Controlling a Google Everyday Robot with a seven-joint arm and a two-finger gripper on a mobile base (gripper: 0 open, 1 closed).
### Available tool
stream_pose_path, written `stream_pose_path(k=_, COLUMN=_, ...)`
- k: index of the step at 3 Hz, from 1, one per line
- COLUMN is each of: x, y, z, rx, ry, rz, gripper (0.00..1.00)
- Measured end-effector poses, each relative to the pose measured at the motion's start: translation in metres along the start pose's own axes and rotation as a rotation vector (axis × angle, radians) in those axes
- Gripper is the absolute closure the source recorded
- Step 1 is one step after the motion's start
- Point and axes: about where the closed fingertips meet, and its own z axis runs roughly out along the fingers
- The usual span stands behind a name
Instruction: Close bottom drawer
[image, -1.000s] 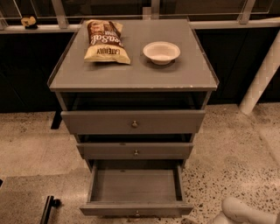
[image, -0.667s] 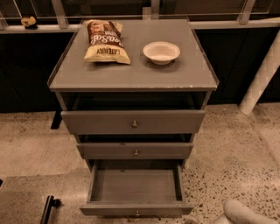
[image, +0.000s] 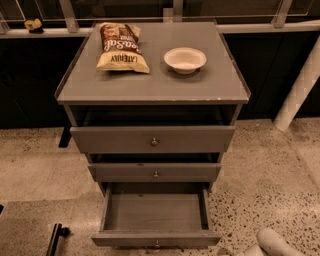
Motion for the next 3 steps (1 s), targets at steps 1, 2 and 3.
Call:
stream_pose_path(k=1, x=0.000, y=0.001, z=0.002, rx=-0.001, ry=-0.003, rz=-0.053, gripper=0.00)
stream_pose_path(k=2, x=0.002, y=0.009, z=0.008, rx=0.026, ry=-0.014, rz=-0.030, gripper=0.00)
stream_pose_path(k=3, x=-0.002, y=-0.001, z=0.016, rx=0.085, ry=-0.026, rz=-0.013, gripper=0.00)
